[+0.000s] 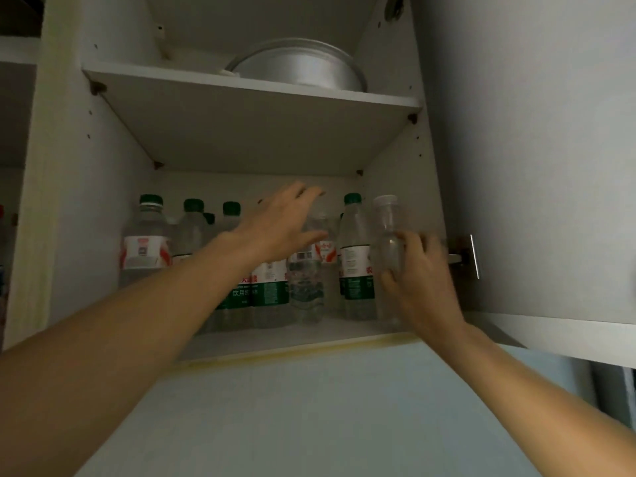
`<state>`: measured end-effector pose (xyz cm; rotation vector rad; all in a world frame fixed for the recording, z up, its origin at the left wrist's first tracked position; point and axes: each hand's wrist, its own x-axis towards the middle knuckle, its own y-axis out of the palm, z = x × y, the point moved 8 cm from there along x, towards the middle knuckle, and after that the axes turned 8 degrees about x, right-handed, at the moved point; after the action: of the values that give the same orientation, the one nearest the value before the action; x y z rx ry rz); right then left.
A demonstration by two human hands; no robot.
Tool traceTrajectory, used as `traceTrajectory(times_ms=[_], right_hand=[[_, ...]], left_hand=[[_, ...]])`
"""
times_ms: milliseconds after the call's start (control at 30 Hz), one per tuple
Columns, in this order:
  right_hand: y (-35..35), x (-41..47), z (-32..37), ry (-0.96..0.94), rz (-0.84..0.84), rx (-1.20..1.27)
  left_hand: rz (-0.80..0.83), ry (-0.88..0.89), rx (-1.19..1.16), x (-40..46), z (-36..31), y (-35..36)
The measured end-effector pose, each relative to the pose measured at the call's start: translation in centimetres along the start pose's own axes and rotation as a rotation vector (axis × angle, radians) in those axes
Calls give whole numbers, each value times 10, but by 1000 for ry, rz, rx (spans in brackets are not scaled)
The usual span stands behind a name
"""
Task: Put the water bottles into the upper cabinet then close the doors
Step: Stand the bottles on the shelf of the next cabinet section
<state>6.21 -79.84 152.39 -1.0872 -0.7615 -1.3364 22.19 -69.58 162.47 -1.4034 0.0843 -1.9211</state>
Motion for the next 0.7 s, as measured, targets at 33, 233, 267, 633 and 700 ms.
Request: traceTrajectory(times_ms=[33,233,267,633,700], right_hand=[[3,-5,-2,-19,31,-41],[20,-15,-13,-1,78,-19],[23,-17,-16,10,80,-5],[27,-20,-31,27,30,98],[27,-19,-33,37,30,107]], left_hand=[[24,-2,-21,8,-9,5],[68,-42,-102,43,-30,31],[59,-52,-129,47,-30,34],[76,-195,-501,90,-41,62],[135,-204,-528,97,-42,65]])
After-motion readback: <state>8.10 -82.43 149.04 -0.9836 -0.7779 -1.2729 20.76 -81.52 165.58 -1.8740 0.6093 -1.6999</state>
